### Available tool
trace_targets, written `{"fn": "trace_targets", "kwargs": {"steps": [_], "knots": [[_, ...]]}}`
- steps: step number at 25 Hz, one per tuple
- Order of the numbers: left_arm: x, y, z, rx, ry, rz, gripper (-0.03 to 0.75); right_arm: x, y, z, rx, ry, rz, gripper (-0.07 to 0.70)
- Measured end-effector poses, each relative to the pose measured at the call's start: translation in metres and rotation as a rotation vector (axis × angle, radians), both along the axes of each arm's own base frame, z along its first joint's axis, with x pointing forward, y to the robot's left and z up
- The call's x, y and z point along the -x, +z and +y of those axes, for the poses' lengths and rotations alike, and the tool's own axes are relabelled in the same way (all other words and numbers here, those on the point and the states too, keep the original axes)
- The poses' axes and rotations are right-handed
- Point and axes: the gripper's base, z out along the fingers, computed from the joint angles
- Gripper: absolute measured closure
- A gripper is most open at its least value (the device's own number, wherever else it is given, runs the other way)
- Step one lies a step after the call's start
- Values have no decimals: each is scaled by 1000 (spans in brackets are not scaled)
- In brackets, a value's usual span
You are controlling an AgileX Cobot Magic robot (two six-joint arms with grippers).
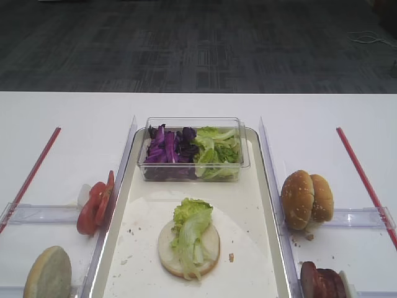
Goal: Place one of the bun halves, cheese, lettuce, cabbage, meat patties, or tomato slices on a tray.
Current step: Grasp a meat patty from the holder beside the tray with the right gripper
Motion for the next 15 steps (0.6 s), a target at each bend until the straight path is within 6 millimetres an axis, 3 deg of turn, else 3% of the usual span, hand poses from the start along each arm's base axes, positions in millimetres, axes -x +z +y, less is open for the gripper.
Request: {"fn": "trace_targets", "kwargs": {"steps": [15], "knots": [[0,0,0,0,0,0,260,-1,4,0,-1,-1,19,165]]}}
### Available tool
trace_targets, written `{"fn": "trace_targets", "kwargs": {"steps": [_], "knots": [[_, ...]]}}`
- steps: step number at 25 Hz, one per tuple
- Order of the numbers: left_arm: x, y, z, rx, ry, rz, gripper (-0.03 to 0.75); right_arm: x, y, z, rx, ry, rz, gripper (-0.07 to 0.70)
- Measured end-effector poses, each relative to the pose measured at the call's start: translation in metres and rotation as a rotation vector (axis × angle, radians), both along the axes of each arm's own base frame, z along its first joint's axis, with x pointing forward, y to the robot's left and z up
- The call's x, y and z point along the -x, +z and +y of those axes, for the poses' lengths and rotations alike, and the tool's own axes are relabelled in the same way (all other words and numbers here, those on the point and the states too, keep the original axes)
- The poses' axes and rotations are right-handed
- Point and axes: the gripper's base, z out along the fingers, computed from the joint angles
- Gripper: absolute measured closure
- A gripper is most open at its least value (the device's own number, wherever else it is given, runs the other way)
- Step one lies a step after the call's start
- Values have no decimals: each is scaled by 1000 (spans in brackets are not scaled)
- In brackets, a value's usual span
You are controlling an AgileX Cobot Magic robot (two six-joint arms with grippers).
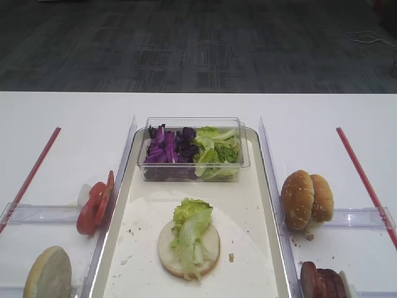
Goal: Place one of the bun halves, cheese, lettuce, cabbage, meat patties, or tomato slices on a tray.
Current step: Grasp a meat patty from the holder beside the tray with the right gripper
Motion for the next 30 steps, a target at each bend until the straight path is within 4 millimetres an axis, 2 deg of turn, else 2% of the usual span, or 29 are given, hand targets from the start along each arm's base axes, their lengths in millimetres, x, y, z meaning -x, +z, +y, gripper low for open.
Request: {"fn": "trace_targets", "kwargs": {"steps": [4,15,22,30], "knots": [[0,0,0,0,0,0,260,-2,5,1,-4,7,63,200],[0,0,0,0,0,0,260,-22,12,3,-92,-58,265,206],[0,0,0,0,0,0,260,-41,10,6,-131,-76,394,208],[0,0,0,0,0,0,260,-72,0,9,-142,-102,591,208]]}}
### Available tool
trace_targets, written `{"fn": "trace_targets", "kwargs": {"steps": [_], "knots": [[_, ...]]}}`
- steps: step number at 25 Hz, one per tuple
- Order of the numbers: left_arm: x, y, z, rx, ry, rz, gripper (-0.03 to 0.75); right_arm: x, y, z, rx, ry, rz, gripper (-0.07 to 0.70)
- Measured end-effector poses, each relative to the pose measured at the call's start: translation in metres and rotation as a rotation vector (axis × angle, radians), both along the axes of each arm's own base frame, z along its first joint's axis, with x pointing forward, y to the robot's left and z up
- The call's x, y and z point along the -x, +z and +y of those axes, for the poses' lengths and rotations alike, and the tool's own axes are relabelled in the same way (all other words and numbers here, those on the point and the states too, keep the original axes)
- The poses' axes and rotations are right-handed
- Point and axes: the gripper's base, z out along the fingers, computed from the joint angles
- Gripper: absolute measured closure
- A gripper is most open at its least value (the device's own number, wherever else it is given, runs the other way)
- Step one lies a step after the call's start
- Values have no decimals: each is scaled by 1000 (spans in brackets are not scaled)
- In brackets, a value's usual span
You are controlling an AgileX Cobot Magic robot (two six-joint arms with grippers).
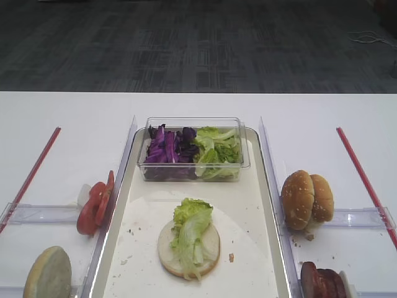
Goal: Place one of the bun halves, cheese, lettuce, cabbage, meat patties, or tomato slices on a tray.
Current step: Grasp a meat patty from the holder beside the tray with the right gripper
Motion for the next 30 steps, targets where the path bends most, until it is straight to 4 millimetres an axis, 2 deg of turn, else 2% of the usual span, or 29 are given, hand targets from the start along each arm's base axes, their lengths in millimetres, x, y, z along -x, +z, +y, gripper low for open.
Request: {"fn": "trace_targets", "kwargs": {"steps": [6,13,30], "knots": [[0,0,0,0,0,0,260,-22,-7,2,-4,1,126,208],[0,0,0,0,0,0,260,-47,0,4,-14,18,169,208],[0,0,0,0,0,0,260,-54,-5,7,-42,21,215,209]]}}
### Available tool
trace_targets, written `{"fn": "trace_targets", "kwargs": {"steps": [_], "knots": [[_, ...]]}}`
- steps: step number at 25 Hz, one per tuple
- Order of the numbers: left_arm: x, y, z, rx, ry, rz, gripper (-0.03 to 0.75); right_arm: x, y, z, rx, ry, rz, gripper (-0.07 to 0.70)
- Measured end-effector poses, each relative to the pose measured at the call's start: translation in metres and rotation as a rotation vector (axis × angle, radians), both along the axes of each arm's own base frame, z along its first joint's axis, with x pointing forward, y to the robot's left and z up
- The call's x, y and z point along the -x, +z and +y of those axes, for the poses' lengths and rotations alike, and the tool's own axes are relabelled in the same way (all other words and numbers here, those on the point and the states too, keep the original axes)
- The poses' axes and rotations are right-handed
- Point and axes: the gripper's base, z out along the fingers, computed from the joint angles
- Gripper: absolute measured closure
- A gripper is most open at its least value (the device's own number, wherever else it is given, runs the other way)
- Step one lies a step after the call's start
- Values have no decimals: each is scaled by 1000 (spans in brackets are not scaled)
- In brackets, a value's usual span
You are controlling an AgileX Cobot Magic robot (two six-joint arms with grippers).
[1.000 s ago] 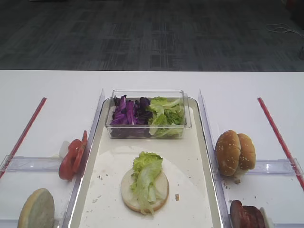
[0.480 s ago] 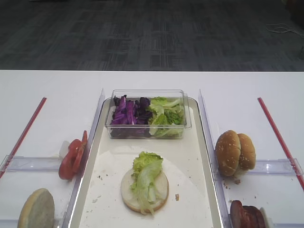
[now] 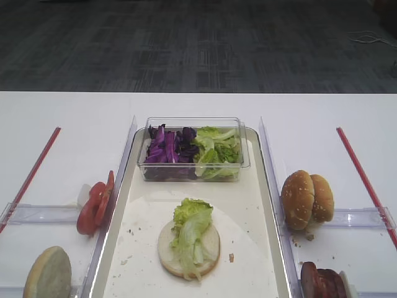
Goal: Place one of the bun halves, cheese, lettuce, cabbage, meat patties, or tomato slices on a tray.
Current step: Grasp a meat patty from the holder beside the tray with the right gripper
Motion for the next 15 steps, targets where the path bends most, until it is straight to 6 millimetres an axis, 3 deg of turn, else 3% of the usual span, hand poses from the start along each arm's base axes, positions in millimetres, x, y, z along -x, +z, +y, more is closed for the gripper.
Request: {"fn": "trace_targets", "kwargs": {"steps": [15], "knots": [[0,0,0,0,0,0,260,0,2,8,-98,-48,9,209]]}}
